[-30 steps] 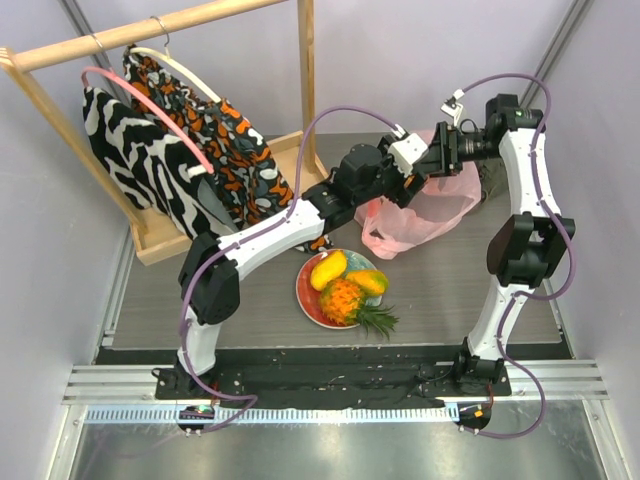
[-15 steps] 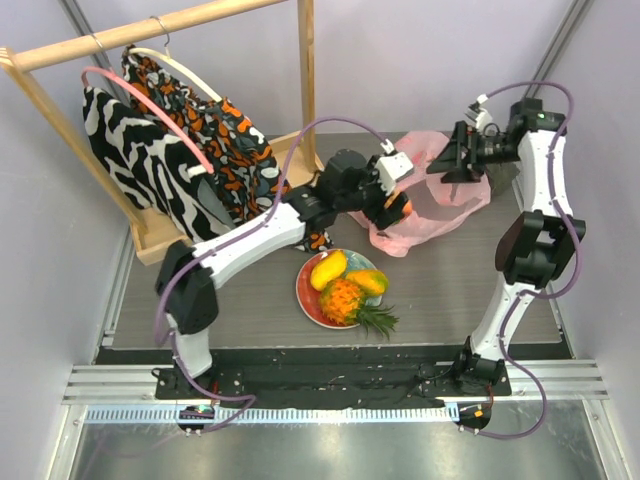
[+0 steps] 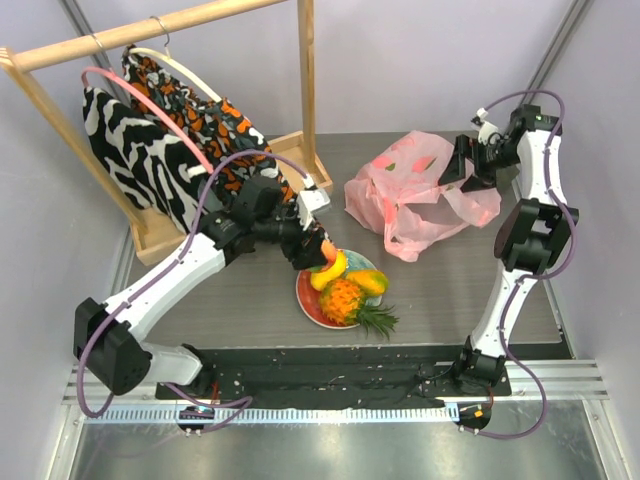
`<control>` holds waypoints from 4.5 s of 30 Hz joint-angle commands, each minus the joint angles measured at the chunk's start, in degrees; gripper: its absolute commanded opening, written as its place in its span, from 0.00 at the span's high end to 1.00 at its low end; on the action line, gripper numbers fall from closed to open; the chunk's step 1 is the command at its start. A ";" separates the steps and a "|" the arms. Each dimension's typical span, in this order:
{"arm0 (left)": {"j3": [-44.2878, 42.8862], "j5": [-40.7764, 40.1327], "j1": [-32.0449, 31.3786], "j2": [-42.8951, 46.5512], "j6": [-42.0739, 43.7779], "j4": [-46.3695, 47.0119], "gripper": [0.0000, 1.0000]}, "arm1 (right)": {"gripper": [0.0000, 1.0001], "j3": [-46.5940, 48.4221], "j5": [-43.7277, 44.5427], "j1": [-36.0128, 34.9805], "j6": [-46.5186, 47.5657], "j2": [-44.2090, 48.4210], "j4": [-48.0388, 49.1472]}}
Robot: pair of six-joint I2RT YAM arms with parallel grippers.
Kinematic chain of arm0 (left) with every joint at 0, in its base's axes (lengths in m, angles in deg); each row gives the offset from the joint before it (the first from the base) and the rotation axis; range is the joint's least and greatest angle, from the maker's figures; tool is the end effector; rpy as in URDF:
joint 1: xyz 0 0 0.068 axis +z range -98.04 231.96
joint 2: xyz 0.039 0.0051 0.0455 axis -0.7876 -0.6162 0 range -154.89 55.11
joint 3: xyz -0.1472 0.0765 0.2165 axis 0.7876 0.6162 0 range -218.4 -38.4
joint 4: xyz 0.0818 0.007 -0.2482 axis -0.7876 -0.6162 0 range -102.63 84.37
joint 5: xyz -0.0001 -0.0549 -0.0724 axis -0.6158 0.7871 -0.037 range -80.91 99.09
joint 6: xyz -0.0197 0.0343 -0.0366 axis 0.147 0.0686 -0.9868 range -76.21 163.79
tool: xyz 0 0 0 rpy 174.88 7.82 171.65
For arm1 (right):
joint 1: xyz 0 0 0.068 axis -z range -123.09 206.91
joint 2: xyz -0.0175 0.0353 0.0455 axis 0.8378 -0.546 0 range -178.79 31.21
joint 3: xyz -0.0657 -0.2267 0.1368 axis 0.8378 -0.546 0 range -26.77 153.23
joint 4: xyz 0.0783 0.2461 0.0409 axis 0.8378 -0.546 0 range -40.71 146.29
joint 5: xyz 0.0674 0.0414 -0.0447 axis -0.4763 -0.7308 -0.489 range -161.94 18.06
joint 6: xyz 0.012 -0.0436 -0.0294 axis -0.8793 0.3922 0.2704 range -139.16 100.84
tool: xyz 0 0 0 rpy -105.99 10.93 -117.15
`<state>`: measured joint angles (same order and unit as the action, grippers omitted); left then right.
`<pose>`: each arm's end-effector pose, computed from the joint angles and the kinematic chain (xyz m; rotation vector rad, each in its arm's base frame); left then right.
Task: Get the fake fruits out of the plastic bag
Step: Place the fake fruit on the plate, then adjust the plastic bag at the center of the board.
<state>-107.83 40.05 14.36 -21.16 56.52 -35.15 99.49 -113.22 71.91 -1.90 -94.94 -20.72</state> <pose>0.2200 -0.1927 0.3384 1.2159 1.8628 -0.8357 0.4345 -0.0920 0.2891 -0.1637 2.5964 0.8575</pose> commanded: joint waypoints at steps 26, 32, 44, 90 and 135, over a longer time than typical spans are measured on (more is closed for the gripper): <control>28.91 4.64 5.61 -0.72 -17.48 25.65 0.66 | 0.00 -5.76 9.81 -11.66 6.12 11.01 -4.90; 25.93 5.69 5.52 -4.23 -17.13 24.43 0.30 | 0.00 -4.53 9.99 -11.66 6.12 10.66 -4.81; 16.88 2.45 5.79 -1.44 -10.47 8.97 0.00 | 0.00 0.30 6.66 -11.66 7.09 9.87 -7.09; -19.43 -14.27 -9.94 -24.99 -22.58 13.09 1.00 | 0.89 -34.50 9.80 -17.38 6.84 29.65 18.37; -35.42 -4.95 -9.94 -28.14 -3.41 -11.00 1.00 | 0.65 -43.73 -2.68 -10.57 -0.67 45.04 27.63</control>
<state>-142.87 33.98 3.95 -50.19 56.81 -47.45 52.12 -110.29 69.55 -8.59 -48.52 11.91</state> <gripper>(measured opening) 0.014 0.321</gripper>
